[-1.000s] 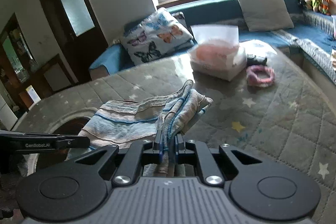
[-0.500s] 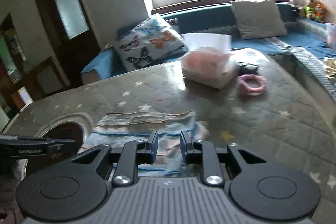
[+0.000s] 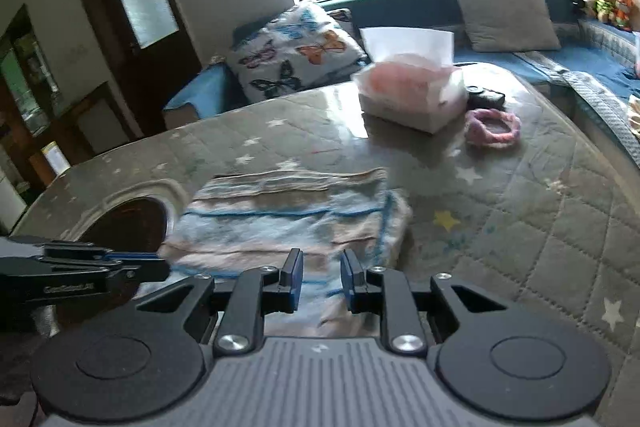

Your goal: Fold clothes

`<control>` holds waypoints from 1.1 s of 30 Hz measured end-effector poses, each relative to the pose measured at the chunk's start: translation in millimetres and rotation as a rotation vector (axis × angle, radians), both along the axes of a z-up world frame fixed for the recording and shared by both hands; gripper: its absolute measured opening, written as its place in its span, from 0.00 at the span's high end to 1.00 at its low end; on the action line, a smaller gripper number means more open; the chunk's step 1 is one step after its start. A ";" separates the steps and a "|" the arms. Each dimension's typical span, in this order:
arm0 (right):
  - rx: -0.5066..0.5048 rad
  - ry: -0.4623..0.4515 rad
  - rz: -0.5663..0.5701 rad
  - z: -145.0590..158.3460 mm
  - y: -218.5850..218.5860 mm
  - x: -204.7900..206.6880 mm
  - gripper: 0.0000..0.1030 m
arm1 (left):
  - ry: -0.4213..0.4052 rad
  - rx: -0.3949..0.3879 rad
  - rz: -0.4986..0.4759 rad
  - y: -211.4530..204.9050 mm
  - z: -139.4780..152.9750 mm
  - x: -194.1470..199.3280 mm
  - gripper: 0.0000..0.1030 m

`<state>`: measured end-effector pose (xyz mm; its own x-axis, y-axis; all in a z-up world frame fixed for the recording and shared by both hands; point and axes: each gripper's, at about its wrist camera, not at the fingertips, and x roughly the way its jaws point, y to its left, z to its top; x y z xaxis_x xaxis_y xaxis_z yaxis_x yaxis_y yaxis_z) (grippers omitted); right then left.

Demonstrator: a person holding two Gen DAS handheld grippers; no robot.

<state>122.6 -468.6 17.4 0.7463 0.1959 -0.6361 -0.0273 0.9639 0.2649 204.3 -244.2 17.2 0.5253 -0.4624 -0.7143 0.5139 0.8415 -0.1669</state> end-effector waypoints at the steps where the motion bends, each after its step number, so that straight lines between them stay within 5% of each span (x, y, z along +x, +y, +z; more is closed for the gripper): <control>1: 0.003 0.000 0.013 1.9 2.9 -5.5 0.80 | -0.002 0.002 -0.011 0.4 0.8 -6.2 0.85; 7: -0.016 0.006 0.053 -1.4 17.3 -39.9 0.80 | -0.004 0.029 -0.069 1.1 -5.6 -34.8 0.85; 19: -0.080 -0.037 -0.037 -8.4 9.4 -72.2 0.80 | 0.012 0.015 -0.025 15.9 -10.5 -43.7 0.85; 23: -0.067 -0.086 0.002 1.7 19.6 -71.0 0.80 | 0.018 0.009 -0.017 17.6 -11.7 -46.1 0.85; 33: -0.049 -0.020 -0.010 -17.9 21.1 -62.0 0.78 | 0.034 0.010 0.000 22.4 -13.3 -48.8 0.82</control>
<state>60.6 -447.5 -0.6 0.7606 0.1571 -0.6299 -0.0223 0.9760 0.2166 155.5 -221.8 3.9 0.5008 -0.4552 -0.7362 0.5081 0.8432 -0.1757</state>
